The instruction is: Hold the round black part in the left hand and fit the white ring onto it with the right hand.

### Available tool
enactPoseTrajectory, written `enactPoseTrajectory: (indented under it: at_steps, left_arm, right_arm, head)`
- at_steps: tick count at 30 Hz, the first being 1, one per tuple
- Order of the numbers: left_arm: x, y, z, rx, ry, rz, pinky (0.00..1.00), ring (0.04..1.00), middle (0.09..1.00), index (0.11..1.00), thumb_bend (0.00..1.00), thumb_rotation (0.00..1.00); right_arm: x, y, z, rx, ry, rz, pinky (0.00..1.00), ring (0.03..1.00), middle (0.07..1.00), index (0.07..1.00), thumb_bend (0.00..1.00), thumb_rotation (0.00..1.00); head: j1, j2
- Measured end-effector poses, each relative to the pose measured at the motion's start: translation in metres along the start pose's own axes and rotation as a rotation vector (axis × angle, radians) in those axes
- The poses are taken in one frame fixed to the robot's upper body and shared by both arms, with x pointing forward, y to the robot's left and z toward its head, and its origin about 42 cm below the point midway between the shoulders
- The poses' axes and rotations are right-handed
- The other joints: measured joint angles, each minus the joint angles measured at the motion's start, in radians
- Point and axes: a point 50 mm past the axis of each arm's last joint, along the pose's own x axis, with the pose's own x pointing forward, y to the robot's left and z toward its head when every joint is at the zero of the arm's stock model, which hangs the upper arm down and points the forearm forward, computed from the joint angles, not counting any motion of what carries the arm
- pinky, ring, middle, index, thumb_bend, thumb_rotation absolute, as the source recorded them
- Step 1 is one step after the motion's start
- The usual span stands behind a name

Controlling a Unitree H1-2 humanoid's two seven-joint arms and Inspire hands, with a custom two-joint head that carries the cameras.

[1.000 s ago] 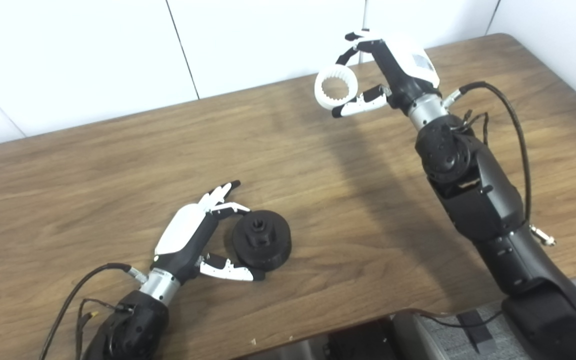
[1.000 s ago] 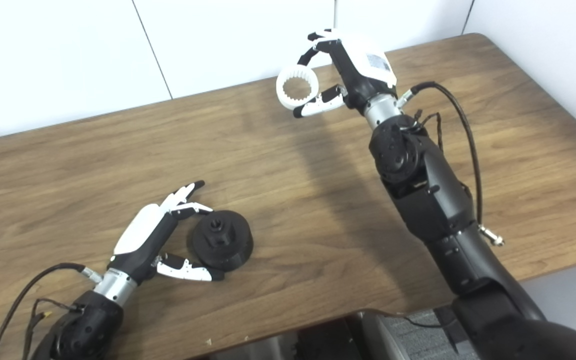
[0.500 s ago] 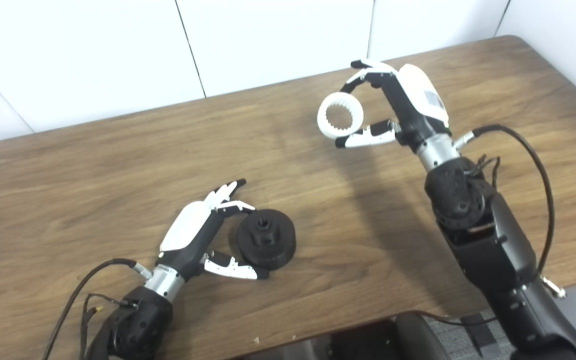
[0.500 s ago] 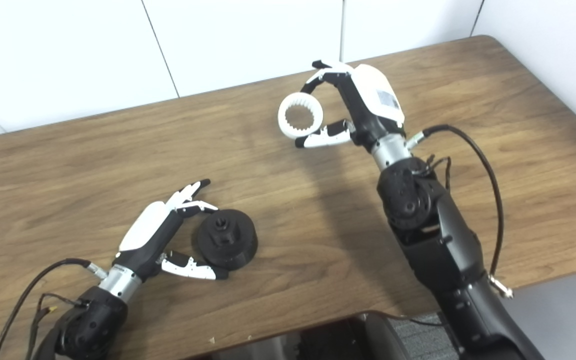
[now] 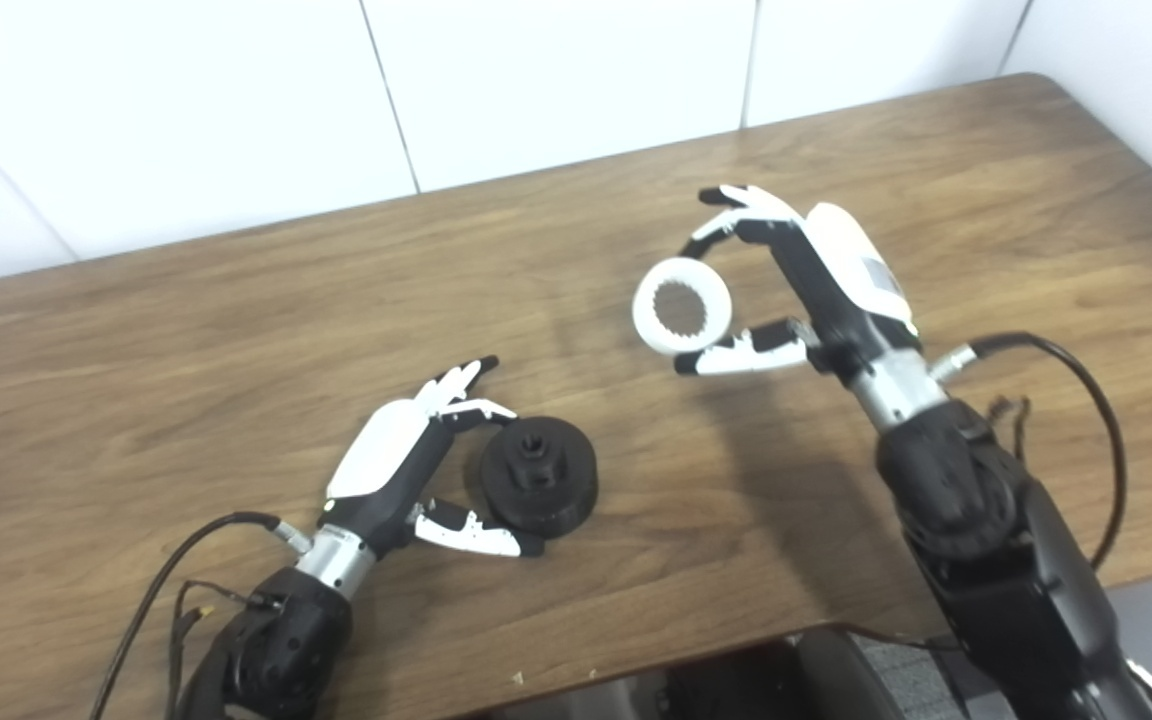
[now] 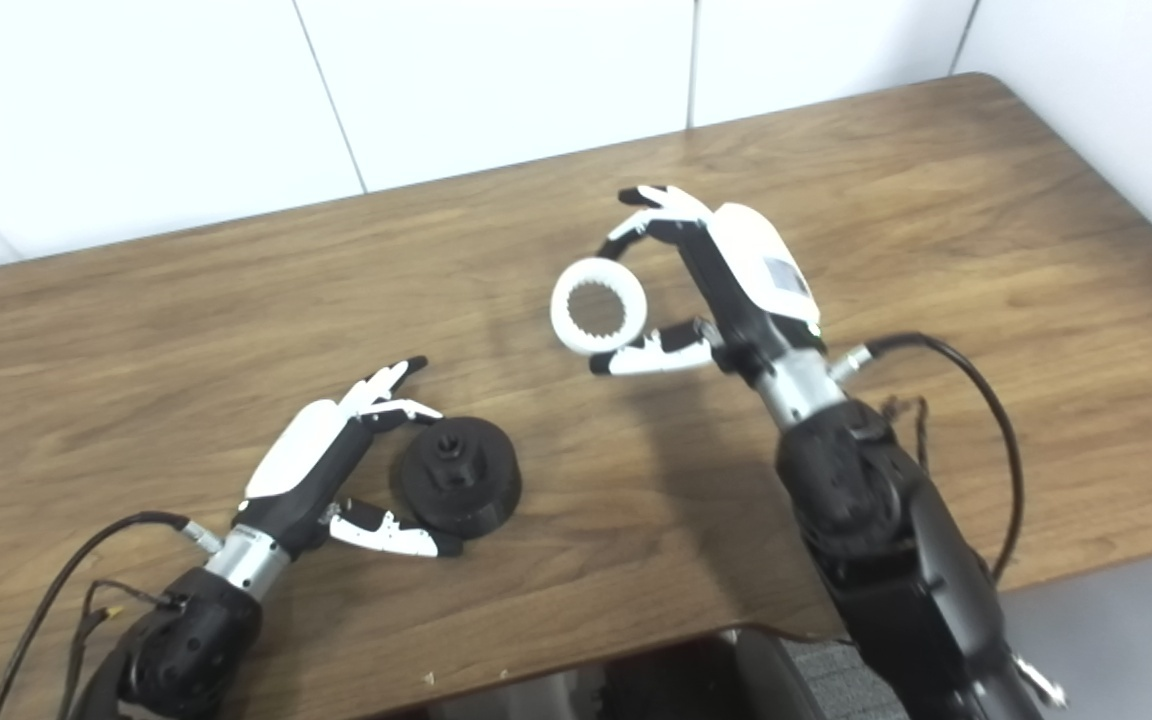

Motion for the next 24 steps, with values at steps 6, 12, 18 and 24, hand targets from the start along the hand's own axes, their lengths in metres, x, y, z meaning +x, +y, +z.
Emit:
enactPoseTrajectory:
  at_steps: [6,12,18,24]
  left_arm:
    - [0.004,-0.001,0.003,0.013,0.007,-0.002,1.00,1.000,1.000,0.606,0.95,0.33]
    - [0.008,-0.003,0.006,0.011,0.013,0.000,1.00,1.000,1.000,0.608,0.95,0.34]
    - [0.008,-0.004,0.007,0.008,0.023,0.000,1.00,1.000,1.000,0.605,0.94,0.34]
    - [0.009,-0.004,0.008,0.007,0.024,-0.002,1.00,1.000,1.000,0.604,0.95,0.34]
  right_arm:
    - [-0.010,0.000,0.004,0.030,-0.021,0.022,0.81,0.910,0.854,0.491,0.52,0.15]
    - [-0.016,0.001,0.005,0.043,-0.028,0.041,0.78,0.907,0.851,0.491,0.52,0.16]
    - [-0.018,0.004,0.010,0.056,-0.063,0.071,0.78,0.899,0.843,0.491,0.52,0.16]
    - [-0.018,0.011,0.015,0.076,-0.075,0.102,0.79,0.911,0.851,0.491,0.52,0.16]
  head:
    - [0.068,0.011]
    - [0.097,0.018]
    - [0.104,0.023]
    - [0.109,0.029]
